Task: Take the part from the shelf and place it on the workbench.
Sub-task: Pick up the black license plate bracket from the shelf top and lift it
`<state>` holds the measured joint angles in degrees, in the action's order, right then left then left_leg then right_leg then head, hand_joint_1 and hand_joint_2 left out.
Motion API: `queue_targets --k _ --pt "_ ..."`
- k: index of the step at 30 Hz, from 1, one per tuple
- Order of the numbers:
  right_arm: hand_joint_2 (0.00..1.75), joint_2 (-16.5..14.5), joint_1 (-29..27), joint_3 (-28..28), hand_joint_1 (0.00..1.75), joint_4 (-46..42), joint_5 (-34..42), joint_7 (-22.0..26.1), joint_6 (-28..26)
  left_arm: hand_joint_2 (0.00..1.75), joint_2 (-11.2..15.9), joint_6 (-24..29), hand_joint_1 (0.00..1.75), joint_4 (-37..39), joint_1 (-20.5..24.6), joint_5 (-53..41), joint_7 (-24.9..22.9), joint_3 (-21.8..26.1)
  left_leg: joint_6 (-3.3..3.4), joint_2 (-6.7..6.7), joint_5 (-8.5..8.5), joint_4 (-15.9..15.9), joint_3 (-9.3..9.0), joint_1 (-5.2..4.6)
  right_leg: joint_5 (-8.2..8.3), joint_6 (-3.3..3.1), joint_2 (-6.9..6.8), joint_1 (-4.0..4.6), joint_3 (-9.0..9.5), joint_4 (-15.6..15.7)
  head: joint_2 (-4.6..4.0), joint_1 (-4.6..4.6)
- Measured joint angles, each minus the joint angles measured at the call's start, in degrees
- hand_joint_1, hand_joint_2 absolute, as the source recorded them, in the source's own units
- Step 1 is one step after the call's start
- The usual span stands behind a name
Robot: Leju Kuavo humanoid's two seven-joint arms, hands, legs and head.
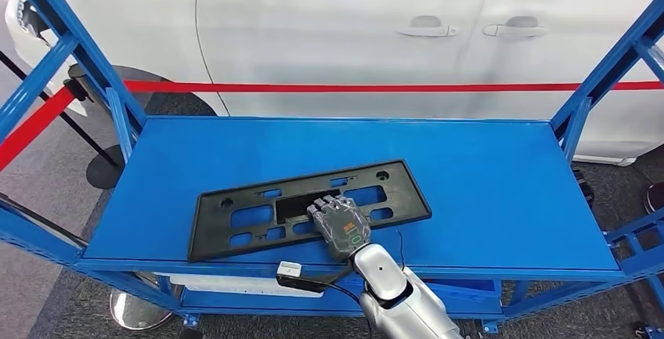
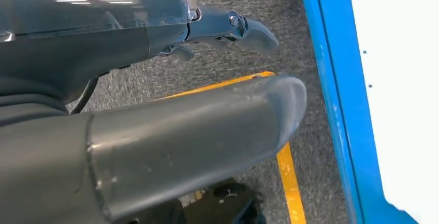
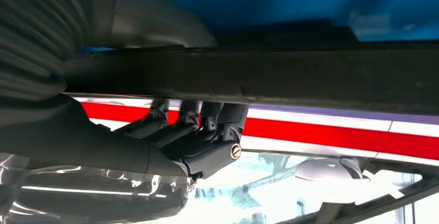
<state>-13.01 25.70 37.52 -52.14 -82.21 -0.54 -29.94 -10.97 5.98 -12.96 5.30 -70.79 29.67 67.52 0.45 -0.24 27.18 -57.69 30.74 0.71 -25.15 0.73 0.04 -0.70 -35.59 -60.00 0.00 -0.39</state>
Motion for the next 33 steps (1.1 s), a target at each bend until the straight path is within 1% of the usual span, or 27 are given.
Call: queue_targets --k 2,4,5,6,7,8,9,10,11,12,13,14,15,16,19,20,21,22,24,25,26,27,29,30,31,32,33 --pt "1.75 -0.2 0.3 0.1 1.75 0.3 -0.2 0.0 0.0 0.00 0.0 0.0 0.00 0.0 0.0 0.0 0.0 -0.1 -0.76 -0.03 0.22 0.0 0.04 -0.05 -0.13 -0.67 0.05 0.34 0.45 1.0 0.00 -0.03" --pt "1.75 -0.4 0.6 0.2 1.75 0.5 -0.3 0.0 -0.1 0.00 0.0 0.0 0.00 0.0 0.0 0.0 0.0 -0.2 -1.49 0.00 0.57 -0.1 -0.17 0.11 -0.12 -1.38 0.06 0.28 0.71 1.4 0.00 -0.04" --pt "1.75 -0.6 0.8 0.3 1.75 0.6 -0.3 0.0 -0.1 0.00 0.0 0.0 0.00 0.0 0.1 0.0 0.0 -0.2 -1.79 0.02 1.28 -1.0 0.14 0.17 -0.10 -1.75 0.01 0.16 0.93 1.6 0.00 -0.16" --pt "1.75 -0.7 0.9 0.4 1.75 0.7 -0.3 0.0 -0.1 0.00 0.0 0.1 0.00 0.0 0.1 0.0 0.0 -0.2 -2.05 0.04 2.54 -3.1 1.04 0.22 -0.09 -2.06 -0.05 0.02 1.13 1.8 0.00 -0.32" --pt "1.75 -0.8 1.0 0.4 1.75 0.8 -0.3 0.0 -0.1 0.00 0.0 0.1 0.00 0.0 0.1 0.0 0.0 -0.3 -2.25 0.05 4.25 -6.5 2.65 0.31 -0.14 -2.29 -0.12 -0.01 1.26 1.9 0.00 -0.48" --pt "1.75 -0.8 1.0 0.5 1.75 1.0 -0.4 0.0 -0.1 0.00 0.0 0.1 0.00 0.0 0.0 0.0 0.0 -0.3 -2.42 0.05 6.07 -10.6 4.77 0.36 -0.21 -2.47 -0.15 0.03 1.28 1.9 0.00 -0.62" --pt "1.75 -0.8 1.0 0.6 1.75 1.1 -0.4 0.0 -0.1 0.00 0.0 0.1 0.00 0.0 0.0 0.0 0.0 -0.3 -2.55 0.05 7.34 -14.4 6.81 0.41 -0.28 -2.55 -0.15 0.09 1.29 1.8 0.00 -0.66" --pt "1.75 -0.8 1.0 0.6 1.75 1.2 -0.4 0.0 -0.1 0.00 0.0 0.1 0.00 0.0 -0.1 0.0 0.0 -0.3 -2.63 0.05 7.69 -16.8 8.24 0.43 -0.34 -2.59 -0.12 0.14 1.33 1.8 0.00 -0.66" --pt "1.75 -0.8 1.0 0.7 1.75 1.3 -0.4 0.0 -0.1 0.00 0.0 0.1 0.00 0.0 -0.2 0.0 -0.1 -0.3 -2.63 0.05 6.81 -16.9 8.63 0.44 -0.43 -2.58 -0.08 0.16 1.43 1.8 0.00 -0.67" --pt "1.75 -0.8 1.1 0.7 1.75 1.4 -0.4 -0.1 -0.1 0.00 0.0 0.1 0.00 0.0 -0.2 0.0 -0.1 -0.3 -2.58 0.06 4.92 -14.7 7.86 0.45 -0.54 -2.52 -0.02 0.15 1.57 1.7 0.00 -0.67" --pt "1.75 -0.8 1.1 0.8 1.75 1.5 -0.4 -0.1 -0.2 0.00 0.0 0.1 0.00 0.0 -0.2 0.0 -0.1 -0.3 -2.46 0.09 2.48 -10.7 6.20 0.46 -0.69 -2.37 0.05 0.14 1.73 1.6 0.00 -0.68" --pt "1.75 -0.8 1.1 0.8 1.75 1.6 -0.4 -0.2 -0.2 0.00 0.0 0.1 0.00 0.0 -0.2 0.0 -0.1 -0.3 -2.30 0.12 0.64 -6.6 4.39 0.42 -0.86 -2.17 0.11 0.22 1.83 1.4 0.00 -0.69" --pt "1.75 -0.8 1.1 0.8 1.75 1.6 -0.4 -0.4 -0.4 0.00 0.0 0.2 0.00 0.0 -0.1 0.0 -0.1 -0.3 -2.02 0.10 -0.57 -3.3 2.99 0.33 -0.98 -1.91 0.18 0.32 1.84 1.3 0.00 -0.69" --pt "1.75 -0.8 1.1 0.8 1.75 1.7 -0.4 -0.6 -0.6 0.00 0.0 0.2 0.00 0.0 -0.1 0.0 -0.1 -0.3 -1.72 0.08 -1.06 -1.4 2.21 0.21 -1.03 -1.62 0.24 0.42 1.79 1.3 0.00 -0.66" --pt "1.75 -0.8 1.1 0.8 1.75 2.0 -0.3 -1.0 -1.3 0.00 0.0 0.2 0.00 0.0 -0.2 0.1 -0.2 -0.3 -0.60 0.05 -1.25 -0.6 2.04 0.07 -0.91 -0.66 0.32 0.42 1.75 1.5 0.00 -0.55" --pt "1.75 -0.8 1.1 0.8 1.75 2.1 -0.3 -1.1 -1.6 0.00 -0.1 0.1 0.00 0.0 -0.2 0.1 -0.2 -0.3 -0.18 0.10 -1.45 -0.4 1.94 0.17 -1.30 -0.33 0.30 0.37 1.60 1.0 0.00 -0.50" --pt "1.75 -0.7 1.1 0.8 1.75 2.2 -0.4 -1.2 -1.8 0.00 -0.1 0.1 0.00 0.0 -0.2 0.1 -0.2 -0.3 0.25 0.16 -1.65 -0.1 1.87 0.30 -2.28 -0.05 0.27 0.34 0.99 -0.3 0.00 -0.38" --pt "1.75 -0.6 1.0 0.8 1.75 2.4 -0.4 -1.2 -2.0 0.00 -0.1 0.1 0.00 0.0 -0.2 0.2 -0.2 -0.3 0.59 0.23 -1.78 0.1 1.84 0.39 -3.84 0.18 0.24 0.30 -0.18 -2.9 0.00 -0.26" --pt "1.75 -0.4 0.8 0.7 1.75 2.8 0.8 -0.4 -3.1 0.00 -0.1 0.2 0.00 0.0 -0.2 0.4 -0.4 -0.2 0.90 0.29 -1.80 0.1 1.93 0.31 -7.40 0.46 0.22 0.28 -3.85 -10.4 0.00 -0.07" --pt "1.75 -0.2 0.4 0.6 1.75 2.6 3.1 1.2 -4.0 0.00 -0.1 0.3 0.00 0.0 -0.2 0.8 -0.6 -0.2 0.95 0.29 -1.78 0.1 1.91 0.28 -8.30 0.54 0.22 0.28 -5.35 -13.3 0.00 -0.05" --pt "1.75 0.0 -0.3 0.3 1.75 1.8 6.7 3.4 -5.0 0.00 -0.1 0.5 0.00 0.0 -0.3 1.2 -0.8 -0.1 0.96 0.26 -1.72 0.1 1.82 0.26 -8.12 0.54 0.22 0.28 -5.98 -14.5 0.00 -0.04" --pt "1.75 0.3 -1.3 0.0 1.75 -0.1 11.5 6.4 -5.6 0.00 -0.1 0.8 0.00 0.0 -0.4 1.8 -1.0 0.1 0.93 0.21 -1.62 0.0 1.65 0.26 -6.84 0.46 0.22 0.28 -5.42 -13.3 0.00 -0.01" --pt "1.75 1.1 -4.0 -0.4 1.75 -7.5 23.8 12.7 -5.3 0.00 -0.2 1.3 0.00 0.0 -0.6 3.0 -1.1 0.7 0.68 0.17 -1.27 -0.1 1.20 0.25 -2.93 0.00 0.21 0.34 -1.72 -5.8 0.00 0.07" --pt "1.75 1.6 -5.4 -0.5 1.75 -12.7 30.9 15.6 -4.7 0.00 -0.3 1.6 0.00 0.0 -0.6 3.6 -1.1 1.1 0.42 0.16 -1.01 -0.2 1.07 0.15 -1.61 -0.27 0.18 0.44 0.08 -2.2 0.00 0.06" --pt "1.75 2.1 -6.9 -0.6 1.75 -18.2 37.7 17.9 -4.0 0.00 -0.3 1.9 0.00 0.0 -0.7 4.1 -1.0 1.5 0.12 0.15 -0.80 -0.4 1.00 0.04 -0.96 -0.52 0.14 0.53 1.26 0.3 0.00 0.05" --pt "1.75 2.7 -8.6 -0.6 1.75 -23.8 44.0 19.9 -3.3 0.00 -0.3 2.1 0.00 0.0 -0.7 4.5 -0.9 2.0 -0.18 0.13 -0.64 -0.4 1.00 -0.05 -0.94 -0.73 0.09 0.63 1.73 1.3 0.00 0.01" --pt "1.75 3.4 -10.6 -0.6 1.75 -29.3 49.4 21.4 -2.7 0.00 -0.3 2.4 0.00 0.0 -0.7 4.8 -0.9 2.3 -0.49 0.07 -0.56 -0.4 1.00 -0.11 -1.04 -0.90 0.03 0.73 1.75 1.4 0.00 0.01"
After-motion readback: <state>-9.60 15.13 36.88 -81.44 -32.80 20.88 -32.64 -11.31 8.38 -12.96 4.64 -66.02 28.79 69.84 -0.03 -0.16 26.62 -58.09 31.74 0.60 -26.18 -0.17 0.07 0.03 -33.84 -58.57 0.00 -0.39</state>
